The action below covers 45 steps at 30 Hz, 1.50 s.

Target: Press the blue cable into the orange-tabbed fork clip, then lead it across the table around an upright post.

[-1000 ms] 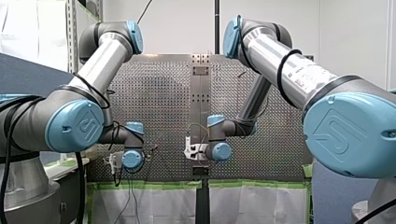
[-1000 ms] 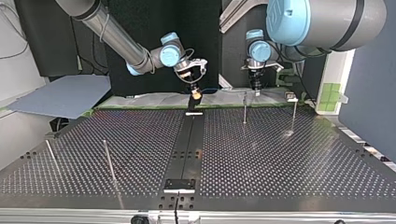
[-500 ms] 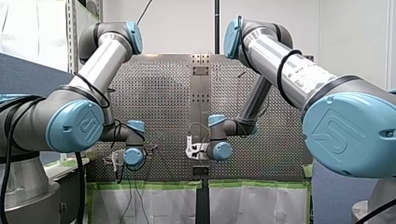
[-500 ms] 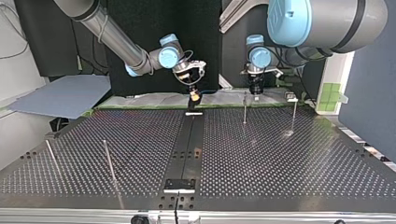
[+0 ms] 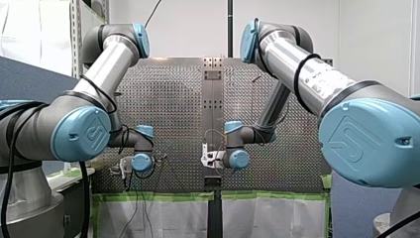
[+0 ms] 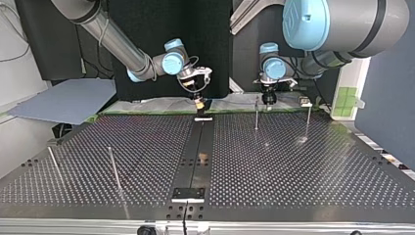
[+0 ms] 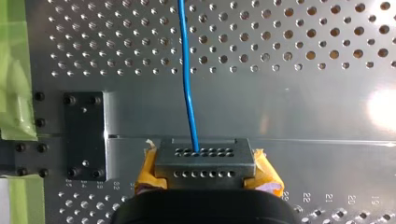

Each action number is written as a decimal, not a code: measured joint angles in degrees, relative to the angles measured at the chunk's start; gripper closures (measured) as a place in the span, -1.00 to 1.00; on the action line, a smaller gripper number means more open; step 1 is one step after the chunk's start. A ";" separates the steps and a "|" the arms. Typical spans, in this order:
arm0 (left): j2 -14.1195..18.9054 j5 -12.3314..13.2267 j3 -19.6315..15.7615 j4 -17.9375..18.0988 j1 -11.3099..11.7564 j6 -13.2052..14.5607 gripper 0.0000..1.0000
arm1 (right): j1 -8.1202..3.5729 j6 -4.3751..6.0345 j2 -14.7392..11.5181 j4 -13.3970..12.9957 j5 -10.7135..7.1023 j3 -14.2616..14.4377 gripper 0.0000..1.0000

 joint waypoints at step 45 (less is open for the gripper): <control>0.03 5.19 0.70 -6.43 2.22 -7.76 -1.00 | -1.01 -0.54 0.02 2.04 0.00 -2.00 1.00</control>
